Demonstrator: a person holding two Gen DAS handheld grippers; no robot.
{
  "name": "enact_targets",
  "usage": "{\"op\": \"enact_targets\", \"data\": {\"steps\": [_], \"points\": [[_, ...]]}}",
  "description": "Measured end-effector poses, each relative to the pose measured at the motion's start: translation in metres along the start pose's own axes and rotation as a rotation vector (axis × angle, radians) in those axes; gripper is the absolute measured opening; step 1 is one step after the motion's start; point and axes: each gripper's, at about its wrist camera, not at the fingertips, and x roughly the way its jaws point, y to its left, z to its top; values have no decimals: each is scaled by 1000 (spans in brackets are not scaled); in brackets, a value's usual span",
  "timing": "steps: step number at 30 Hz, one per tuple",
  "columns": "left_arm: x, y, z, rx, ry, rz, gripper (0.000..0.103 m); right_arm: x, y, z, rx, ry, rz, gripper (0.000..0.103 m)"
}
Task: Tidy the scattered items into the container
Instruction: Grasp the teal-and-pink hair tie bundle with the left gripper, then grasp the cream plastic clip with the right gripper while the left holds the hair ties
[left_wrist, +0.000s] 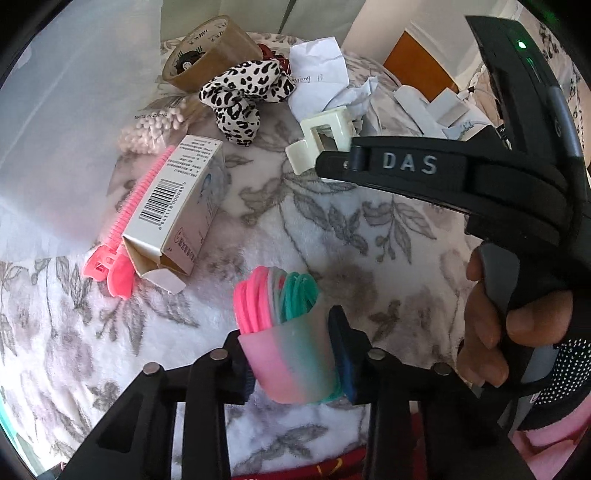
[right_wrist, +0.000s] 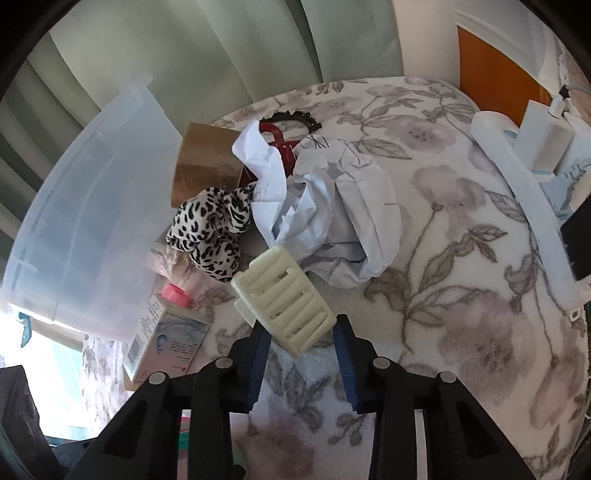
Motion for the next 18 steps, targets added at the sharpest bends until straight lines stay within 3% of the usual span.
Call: {"op": "enact_targets", "data": {"steps": [2,9,10,12,14,18], "points": [[-7,5,6,-4,-5,2,33,-4,0,-1,5,-10,5,19],[-38,31,31,-24,-33,15,32,-25,0,-6,40,-55,26,13],[-36,27,19,-24,-43,16,32,-30,0,-7,46,-65,30,12],[-46,8,-66,-26,-70,11,32,-38,0,-11,62,-87,39,9],[-64,11,-76,-25,-86,10,32,-44,-3,-12,69,-108,45,7],[-18,-46,-78,-15,-124,28,32,-66,-8,-24,82,-141,62,5]]}}
